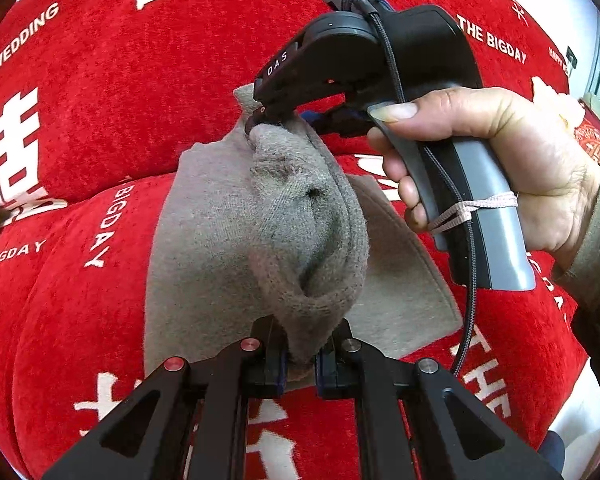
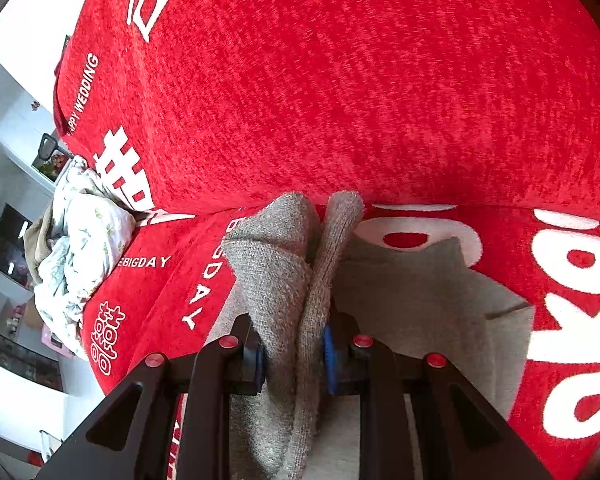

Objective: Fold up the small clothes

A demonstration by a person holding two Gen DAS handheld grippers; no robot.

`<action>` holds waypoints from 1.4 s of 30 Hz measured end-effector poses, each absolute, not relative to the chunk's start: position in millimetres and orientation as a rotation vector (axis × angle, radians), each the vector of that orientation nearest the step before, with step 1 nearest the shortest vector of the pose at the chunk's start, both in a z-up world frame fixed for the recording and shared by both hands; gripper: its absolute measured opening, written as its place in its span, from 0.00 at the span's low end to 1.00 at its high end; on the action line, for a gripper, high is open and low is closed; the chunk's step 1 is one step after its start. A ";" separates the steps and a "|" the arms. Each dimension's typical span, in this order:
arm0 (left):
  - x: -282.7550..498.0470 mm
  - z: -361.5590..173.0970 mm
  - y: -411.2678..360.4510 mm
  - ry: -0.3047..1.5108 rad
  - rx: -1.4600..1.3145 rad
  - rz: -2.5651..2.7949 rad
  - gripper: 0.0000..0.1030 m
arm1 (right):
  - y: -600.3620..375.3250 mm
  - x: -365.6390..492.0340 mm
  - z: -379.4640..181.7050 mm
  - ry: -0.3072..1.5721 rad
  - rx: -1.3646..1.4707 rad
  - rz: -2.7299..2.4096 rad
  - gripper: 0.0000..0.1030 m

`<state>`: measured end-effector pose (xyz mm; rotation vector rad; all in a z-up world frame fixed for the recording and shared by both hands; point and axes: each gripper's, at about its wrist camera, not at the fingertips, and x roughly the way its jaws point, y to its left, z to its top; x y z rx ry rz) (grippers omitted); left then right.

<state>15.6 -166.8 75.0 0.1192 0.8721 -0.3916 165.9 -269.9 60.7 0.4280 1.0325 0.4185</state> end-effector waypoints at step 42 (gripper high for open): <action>22.2 36.2 -254.8 0.950 0.284 -0.459 0.10 | -365.2 146.9 0.7 1.033 0.564 0.350 0.23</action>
